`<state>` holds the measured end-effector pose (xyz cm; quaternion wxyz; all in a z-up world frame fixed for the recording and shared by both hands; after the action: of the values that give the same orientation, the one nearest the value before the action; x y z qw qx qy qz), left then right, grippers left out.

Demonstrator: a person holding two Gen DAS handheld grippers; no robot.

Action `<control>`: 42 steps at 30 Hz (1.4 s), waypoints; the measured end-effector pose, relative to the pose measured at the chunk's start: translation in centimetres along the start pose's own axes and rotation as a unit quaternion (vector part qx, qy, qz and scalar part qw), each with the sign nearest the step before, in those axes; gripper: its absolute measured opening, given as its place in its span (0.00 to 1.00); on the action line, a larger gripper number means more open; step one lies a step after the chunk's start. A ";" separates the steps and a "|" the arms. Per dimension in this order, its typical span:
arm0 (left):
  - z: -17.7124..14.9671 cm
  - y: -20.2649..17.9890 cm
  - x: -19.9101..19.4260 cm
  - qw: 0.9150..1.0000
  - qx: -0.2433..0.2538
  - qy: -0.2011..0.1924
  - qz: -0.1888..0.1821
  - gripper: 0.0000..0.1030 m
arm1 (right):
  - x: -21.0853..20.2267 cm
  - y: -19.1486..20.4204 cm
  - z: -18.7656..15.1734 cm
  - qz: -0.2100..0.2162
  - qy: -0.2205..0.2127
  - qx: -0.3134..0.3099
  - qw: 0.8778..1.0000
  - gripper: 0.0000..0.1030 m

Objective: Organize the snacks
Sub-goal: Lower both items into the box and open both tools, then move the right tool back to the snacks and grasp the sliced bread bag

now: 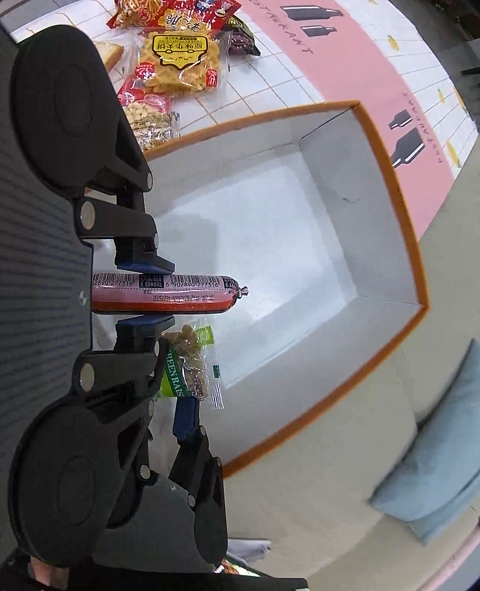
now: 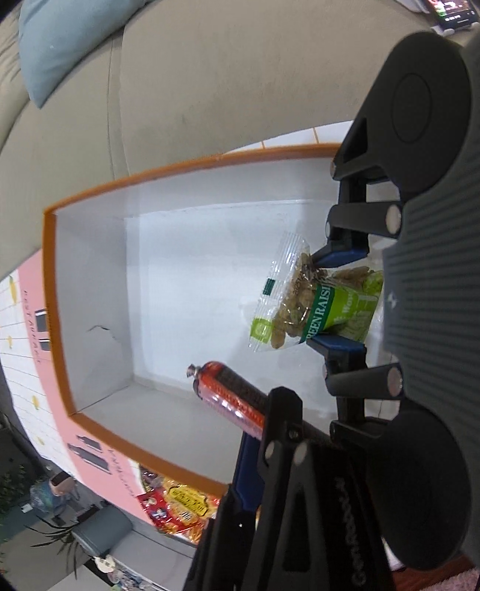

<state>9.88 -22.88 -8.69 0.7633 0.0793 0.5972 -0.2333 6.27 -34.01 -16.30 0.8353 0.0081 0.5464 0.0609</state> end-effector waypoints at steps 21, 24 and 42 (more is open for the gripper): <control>0.1 0.2 0.0 1.000 0.006 0.000 0.004 0.41 | 1.4 1.3 0.2 -0.009 0.023 -0.024 0.999 0.58; -0.3 0.7 -1.2 1.000 0.003 -0.017 -0.001 0.42 | 0.6 1.9 0.4 -0.018 0.016 -0.031 0.999 0.60; -7.4 7.5 -12.5 0.971 -0.030 -0.237 0.023 0.66 | -7.7 9.6 -1.0 -0.051 -0.167 -0.008 0.985 0.66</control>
<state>4.60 -10.04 -0.04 0.8904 0.0128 0.4039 -0.2095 1.44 -25.40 -8.94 0.9170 -0.0165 0.3980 0.0206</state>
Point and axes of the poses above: each gripper's, at about its wrist camera, not at the fingertips, and x roughly the way its jaws point, y to its left, z to its top, the point moved 1 cm from there along x, roughly the way its jaws point, and after that the axes turned 13 degrees about -x, right-handed, at the moved point
